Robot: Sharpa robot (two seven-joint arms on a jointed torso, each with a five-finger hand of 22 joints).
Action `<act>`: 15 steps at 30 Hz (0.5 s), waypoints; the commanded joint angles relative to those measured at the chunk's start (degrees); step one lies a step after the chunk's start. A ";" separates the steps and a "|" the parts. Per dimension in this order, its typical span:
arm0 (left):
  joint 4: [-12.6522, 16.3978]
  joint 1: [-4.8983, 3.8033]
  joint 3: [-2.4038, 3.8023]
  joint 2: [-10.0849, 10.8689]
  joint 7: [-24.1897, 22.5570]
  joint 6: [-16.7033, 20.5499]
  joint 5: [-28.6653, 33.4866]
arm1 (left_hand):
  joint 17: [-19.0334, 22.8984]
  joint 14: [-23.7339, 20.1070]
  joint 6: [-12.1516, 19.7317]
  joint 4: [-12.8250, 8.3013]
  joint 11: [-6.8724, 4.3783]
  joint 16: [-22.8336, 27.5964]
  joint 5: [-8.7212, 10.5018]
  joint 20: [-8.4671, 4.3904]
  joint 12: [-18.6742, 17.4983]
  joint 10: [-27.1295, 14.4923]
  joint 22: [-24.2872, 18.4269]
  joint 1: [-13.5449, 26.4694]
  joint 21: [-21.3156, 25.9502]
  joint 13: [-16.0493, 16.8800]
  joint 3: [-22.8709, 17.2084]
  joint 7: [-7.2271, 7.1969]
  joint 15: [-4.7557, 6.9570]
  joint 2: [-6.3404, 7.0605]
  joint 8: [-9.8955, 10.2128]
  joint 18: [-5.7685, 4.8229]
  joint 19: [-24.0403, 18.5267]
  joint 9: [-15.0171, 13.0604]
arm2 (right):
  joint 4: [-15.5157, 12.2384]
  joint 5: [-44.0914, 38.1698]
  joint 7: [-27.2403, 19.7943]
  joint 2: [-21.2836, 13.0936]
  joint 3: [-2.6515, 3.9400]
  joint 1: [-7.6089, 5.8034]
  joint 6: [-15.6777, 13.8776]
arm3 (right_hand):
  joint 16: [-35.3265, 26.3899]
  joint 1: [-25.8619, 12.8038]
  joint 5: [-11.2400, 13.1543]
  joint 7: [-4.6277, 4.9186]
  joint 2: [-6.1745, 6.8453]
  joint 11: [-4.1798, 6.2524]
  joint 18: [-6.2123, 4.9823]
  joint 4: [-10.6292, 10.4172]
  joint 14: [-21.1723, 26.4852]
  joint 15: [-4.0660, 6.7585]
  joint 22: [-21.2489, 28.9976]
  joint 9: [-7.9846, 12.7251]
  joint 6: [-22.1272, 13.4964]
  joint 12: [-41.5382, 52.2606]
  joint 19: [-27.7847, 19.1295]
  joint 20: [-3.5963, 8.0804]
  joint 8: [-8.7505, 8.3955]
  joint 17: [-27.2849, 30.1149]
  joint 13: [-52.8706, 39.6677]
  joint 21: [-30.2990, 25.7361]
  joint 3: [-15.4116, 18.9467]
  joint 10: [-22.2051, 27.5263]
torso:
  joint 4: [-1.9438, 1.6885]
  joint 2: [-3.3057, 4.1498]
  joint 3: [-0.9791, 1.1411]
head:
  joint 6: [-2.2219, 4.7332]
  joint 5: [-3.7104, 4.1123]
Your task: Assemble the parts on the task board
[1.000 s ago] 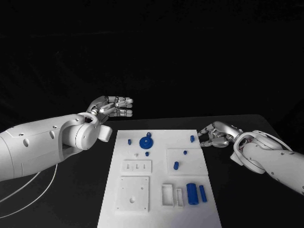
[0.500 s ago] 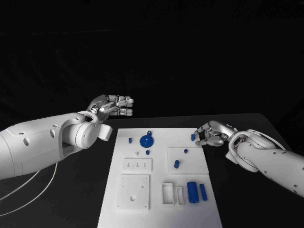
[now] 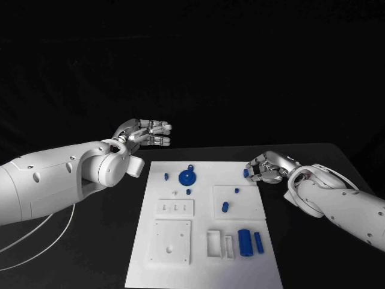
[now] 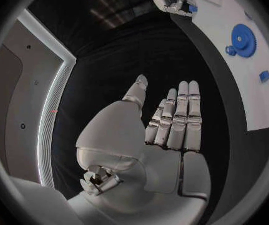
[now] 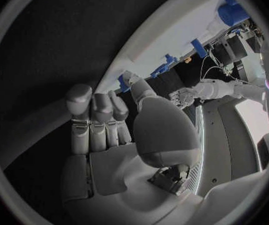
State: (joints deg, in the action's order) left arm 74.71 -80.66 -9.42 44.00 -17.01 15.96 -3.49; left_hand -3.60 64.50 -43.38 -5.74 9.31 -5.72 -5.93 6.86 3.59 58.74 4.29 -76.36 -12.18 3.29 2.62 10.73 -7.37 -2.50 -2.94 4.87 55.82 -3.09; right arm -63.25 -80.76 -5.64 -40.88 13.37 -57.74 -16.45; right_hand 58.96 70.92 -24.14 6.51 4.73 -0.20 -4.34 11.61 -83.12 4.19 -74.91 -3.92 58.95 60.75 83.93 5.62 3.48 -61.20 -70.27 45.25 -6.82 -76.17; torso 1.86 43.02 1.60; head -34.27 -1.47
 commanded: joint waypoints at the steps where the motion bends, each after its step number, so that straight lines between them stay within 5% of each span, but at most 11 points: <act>1: 0.18 -0.05 0.06 -0.06 -0.15 -0.40 -0.31 | -0.07 0.15 0.22 -0.29 -0.02 0.21 0.18 0.00 -0.10 -0.31 -0.06 -0.47 -0.31 0.05 -0.05 -0.19 -0.19 -0.27 -0.08 -0.43 0.03 0.01 | 0.24 -0.19 0.23 0.30 0.01 0.21 -0.15 | 0.27 0.54 0.25 -0.27 -0.17 0.15 -0.40 -0.18 -0.16 0.05 -5.42 0.03 -0.07 0.30 2.33 -0.19 0.13 -0.11 -0.10 0.29 -0.08 0.03 | 0.00 -0.01 0.01 | -0.04 -0.04; 15: 0.05 -0.05 0.06 -0.09 0.15 -0.18 -0.32 | -0.07 0.21 0.03 -0.44 -0.03 0.20 0.09 -0.01 -0.10 -0.33 -0.06 -0.51 -0.38 0.05 -0.10 -0.20 -0.16 -0.43 -0.10 -0.43 0.03 -0.01 | 0.51 0.37 -0.17 1.09 0.01 0.86 1.64 | 0.26 -0.04 0.18 -0.46 -0.45 0.22 -0.28 0.69 -0.15 0.16 -5.45 0.04 1.05 0.42 2.23 -0.11 0.12 -0.21 -0.21 0.51 -1.47 0.03 | 0.07 0.00 -0.02 | -0.11 -0.26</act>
State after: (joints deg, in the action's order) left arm 74.67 -80.66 -9.41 43.99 -16.65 16.00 -3.56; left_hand -3.59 64.50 -43.38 -5.88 9.31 -5.72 -5.93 6.86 3.59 58.74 4.29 -76.59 -12.18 3.29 2.48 10.73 -7.37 -2.73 -2.94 4.87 55.82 -3.09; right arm -62.78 -80.47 -5.55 -39.94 13.48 -57.12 -16.37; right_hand 58.96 71.10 -24.14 6.00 4.58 -0.20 -4.34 12.36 -83.12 4.19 -74.91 -3.87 59.48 60.97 83.93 5.62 3.43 -61.38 -70.46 45.46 -7.99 -76.17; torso 1.89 42.98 1.60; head -34.39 -1.66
